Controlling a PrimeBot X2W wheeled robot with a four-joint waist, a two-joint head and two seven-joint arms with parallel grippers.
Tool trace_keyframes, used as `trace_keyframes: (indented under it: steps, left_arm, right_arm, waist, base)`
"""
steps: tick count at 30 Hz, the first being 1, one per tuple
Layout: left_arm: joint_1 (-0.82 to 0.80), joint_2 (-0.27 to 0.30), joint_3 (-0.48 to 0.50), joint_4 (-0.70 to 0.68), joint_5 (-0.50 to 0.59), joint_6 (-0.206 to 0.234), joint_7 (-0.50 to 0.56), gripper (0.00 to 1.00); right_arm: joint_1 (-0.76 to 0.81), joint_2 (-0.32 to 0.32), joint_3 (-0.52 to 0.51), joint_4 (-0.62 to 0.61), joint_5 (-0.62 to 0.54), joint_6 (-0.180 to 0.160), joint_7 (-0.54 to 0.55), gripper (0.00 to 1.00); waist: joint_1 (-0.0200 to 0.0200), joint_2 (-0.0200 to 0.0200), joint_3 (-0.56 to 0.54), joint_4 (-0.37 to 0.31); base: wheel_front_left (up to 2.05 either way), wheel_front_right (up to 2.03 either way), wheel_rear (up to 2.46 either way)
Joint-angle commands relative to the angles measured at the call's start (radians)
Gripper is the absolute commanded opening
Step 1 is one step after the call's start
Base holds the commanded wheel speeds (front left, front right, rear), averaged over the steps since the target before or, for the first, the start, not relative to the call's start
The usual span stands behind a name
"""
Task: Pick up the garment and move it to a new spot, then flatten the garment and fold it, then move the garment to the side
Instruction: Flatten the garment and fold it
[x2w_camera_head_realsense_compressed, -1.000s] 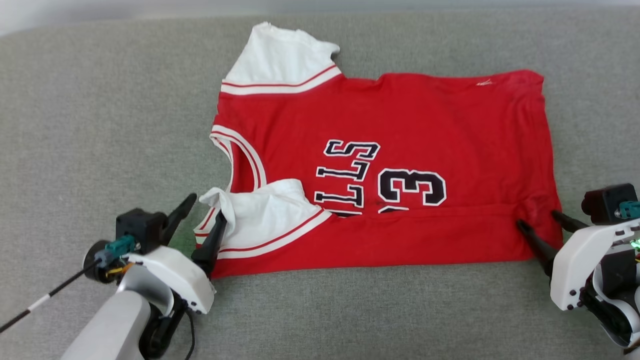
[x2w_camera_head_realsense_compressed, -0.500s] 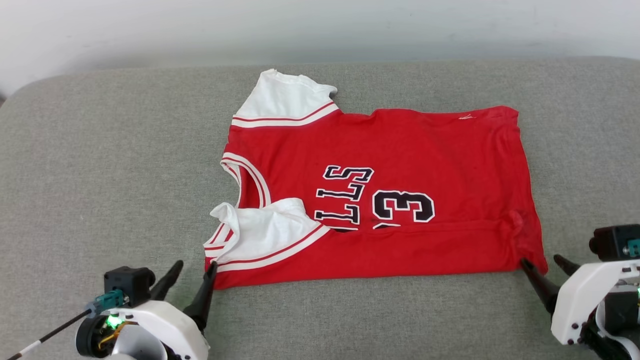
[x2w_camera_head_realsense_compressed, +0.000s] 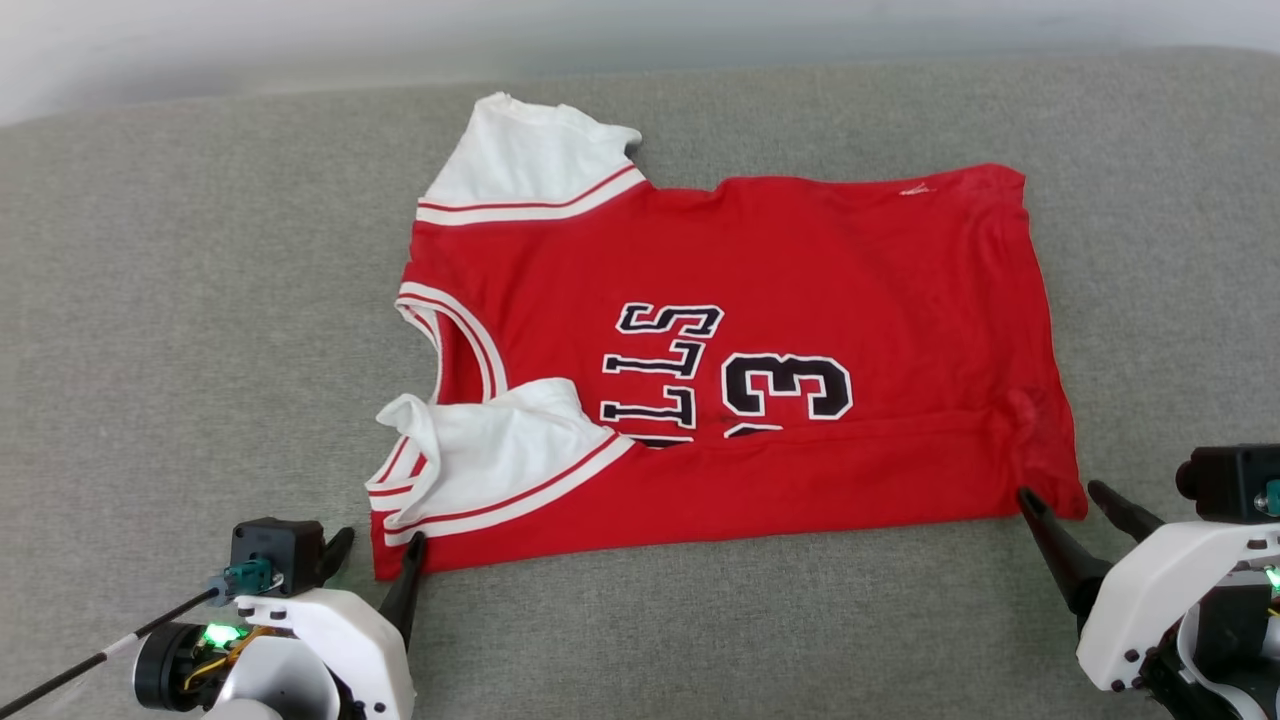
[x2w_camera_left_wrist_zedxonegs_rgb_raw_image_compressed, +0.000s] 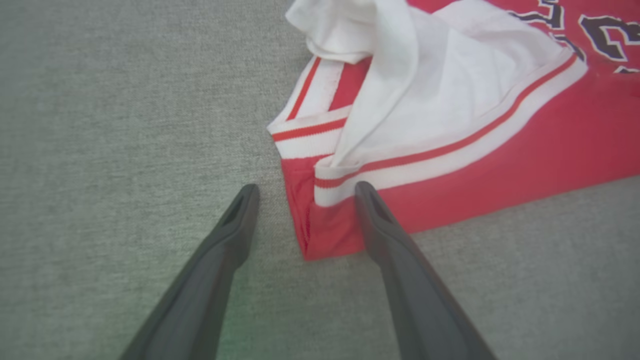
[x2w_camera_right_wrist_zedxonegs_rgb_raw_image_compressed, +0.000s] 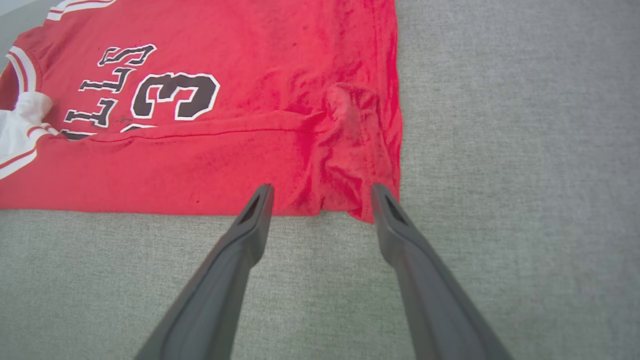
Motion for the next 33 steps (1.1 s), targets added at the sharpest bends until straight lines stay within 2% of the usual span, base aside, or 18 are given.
trace_keyframes:
  steps: [1, 3, 8, 9, 10, 11, 17, 24, 33]
  left_arm:
    - [-0.005, 0.004, -0.002, 0.007, 0.004, 0.005, 0.005, 1.0]
    - [-0.009, 0.009, -0.012, 0.022, 0.01, 0.014, 0.031, 1.0]
    - [0.008, 0.0, -0.063, 0.064, -0.02, -0.009, 0.128, 0.99]
    - [0.014, -0.004, -0.078, 0.073, -0.023, -0.018, 0.148, 0.47]
    - [0.019, -0.008, -0.09, 0.081, -0.028, -0.026, 0.163, 0.3]
    - [0.019, -0.012, -0.099, 0.086, -0.031, -0.032, 0.171, 0.0]
    - [0.012, -0.031, -0.096, 0.074, -0.035, -0.062, 0.113, 0.0]
    - [-0.014, -0.009, -0.084, -0.002, 0.028, -0.042, 0.025, 0.0]
    - [-0.016, 0.013, -0.093, -0.139, 0.057, -0.034, 0.012, 0.0]
  right_arm:
    - [0.001, 0.006, 0.001, -0.008, -0.009, 0.0, 0.003, 1.0]
    - [0.0, 0.009, 0.0, -0.028, -0.009, 0.0, 0.006, 1.0]
    - [-0.001, 0.007, -0.004, -0.059, -0.023, 0.0, 0.016, 1.0]
    - [-0.001, 0.003, -0.004, -0.063, -0.03, 0.0, 0.018, 1.0]
    - [-0.001, -0.003, -0.001, -0.066, -0.035, 0.0, 0.02, 1.0]
    - [-0.001, -0.014, 0.005, -0.068, -0.044, 0.0, 0.021, 1.0]
    - [0.013, -0.077, 0.012, -0.051, -0.084, 0.0, 0.038, 1.0]
    - [0.018, -0.128, 0.006, -0.003, -0.088, 0.0, 0.087, 1.0]
    - [-0.042, -0.108, -0.05, 0.096, -0.128, 0.0, 0.125, 1.0]
  waist:
    - [0.0001, 0.0, 0.012, -0.009]
    - [0.0001, 0.0, 0.025, -0.013]
    - [0.0001, 0.0, 0.051, -0.019]
    - [0.0001, 0.0, 0.054, -0.019]
    - [0.0001, 0.0, 0.054, -0.019]
    - [0.0001, 0.0, 0.053, -0.018]
    - [0.0001, 0.0, 0.009, -0.002]
    - [0.0001, 0.0, -0.045, 0.028]
    - [0.0001, 0.0, -0.009, 0.078]
  base:
    - [0.0, 0.0, 0.0]
    - [0.0, 0.0, 0.0]
    - [0.0, 0.0, 0.0]
    - [0.0, 0.0, 0.0]
    - [0.0, 0.0, 0.0]
    - [0.0, 0.0, 0.0]
    - [0.0, 0.0, 0.0]
    - [0.0, 0.0, 0.0]
    - [0.0, 0.0, 0.0]
